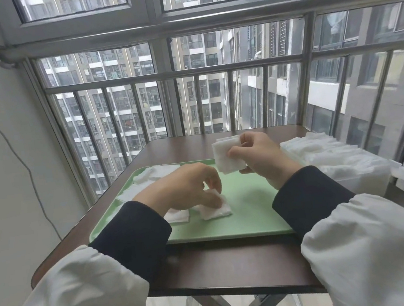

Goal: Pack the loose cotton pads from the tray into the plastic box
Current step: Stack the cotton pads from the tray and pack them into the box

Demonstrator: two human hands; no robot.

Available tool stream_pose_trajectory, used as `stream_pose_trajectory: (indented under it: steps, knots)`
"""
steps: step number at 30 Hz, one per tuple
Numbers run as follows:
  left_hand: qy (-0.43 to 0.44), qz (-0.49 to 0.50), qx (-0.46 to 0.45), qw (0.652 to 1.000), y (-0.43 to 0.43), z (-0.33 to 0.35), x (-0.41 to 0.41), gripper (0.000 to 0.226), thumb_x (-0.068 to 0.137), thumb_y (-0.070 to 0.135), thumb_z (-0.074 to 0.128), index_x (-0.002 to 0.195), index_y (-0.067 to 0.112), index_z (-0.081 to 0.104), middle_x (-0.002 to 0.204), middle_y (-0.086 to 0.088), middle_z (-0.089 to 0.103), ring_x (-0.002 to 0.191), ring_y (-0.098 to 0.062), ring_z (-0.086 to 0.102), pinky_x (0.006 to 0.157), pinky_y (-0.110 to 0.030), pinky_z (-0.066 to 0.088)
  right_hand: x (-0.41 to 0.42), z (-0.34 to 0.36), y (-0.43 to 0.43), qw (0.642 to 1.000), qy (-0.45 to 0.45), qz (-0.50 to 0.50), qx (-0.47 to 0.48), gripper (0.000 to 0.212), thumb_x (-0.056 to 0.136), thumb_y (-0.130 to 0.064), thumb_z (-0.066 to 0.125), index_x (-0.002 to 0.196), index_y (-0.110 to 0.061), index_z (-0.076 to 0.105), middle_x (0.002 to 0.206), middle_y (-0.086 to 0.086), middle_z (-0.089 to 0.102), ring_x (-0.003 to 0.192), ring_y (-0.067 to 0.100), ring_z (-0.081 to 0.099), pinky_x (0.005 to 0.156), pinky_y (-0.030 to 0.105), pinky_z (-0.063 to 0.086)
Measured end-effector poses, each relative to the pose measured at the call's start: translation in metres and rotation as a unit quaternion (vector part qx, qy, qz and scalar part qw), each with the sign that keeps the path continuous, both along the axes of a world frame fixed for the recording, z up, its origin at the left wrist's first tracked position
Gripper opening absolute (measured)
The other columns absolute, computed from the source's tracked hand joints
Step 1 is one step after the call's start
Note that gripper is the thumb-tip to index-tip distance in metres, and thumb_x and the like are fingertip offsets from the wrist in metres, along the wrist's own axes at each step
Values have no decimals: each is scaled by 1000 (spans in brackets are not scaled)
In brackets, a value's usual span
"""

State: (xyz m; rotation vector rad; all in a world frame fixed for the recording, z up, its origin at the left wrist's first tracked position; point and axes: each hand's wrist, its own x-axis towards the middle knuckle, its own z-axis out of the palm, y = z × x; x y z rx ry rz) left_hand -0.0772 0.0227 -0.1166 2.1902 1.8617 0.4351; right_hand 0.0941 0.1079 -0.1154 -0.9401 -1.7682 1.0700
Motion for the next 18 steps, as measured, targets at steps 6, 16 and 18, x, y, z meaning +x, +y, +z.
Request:
stream_pose_trajectory:
  steps: [6,16,18]
  knots:
    - [-151,-23,49,987,-6,8,-9,19,82,20,82,86,29,65,96,2,69,92,-20,63,87,-36,51,0,-1,1,1000,0,0,-4,8,88,-11,66,93,-14,61,92,5,64,81,17,63,53,20,49]
    - [-327,-22,109,938,-14,12,-16,34,83,11,79,111,17,61,98,-5,75,86,-25,74,69,-44,60,1,-2,-5,990,6,133,-37,19,84,-16,79,100,-8,75,87,6,76,78,14,69,68,26,56]
    - [-327,-16,129,936,-15,13,-13,34,81,11,81,109,18,62,92,-4,75,83,-24,73,66,-40,59,1,-1,-6,986,18,154,-55,26,83,-18,80,104,-5,74,90,10,76,80,17,70,71,28,58]
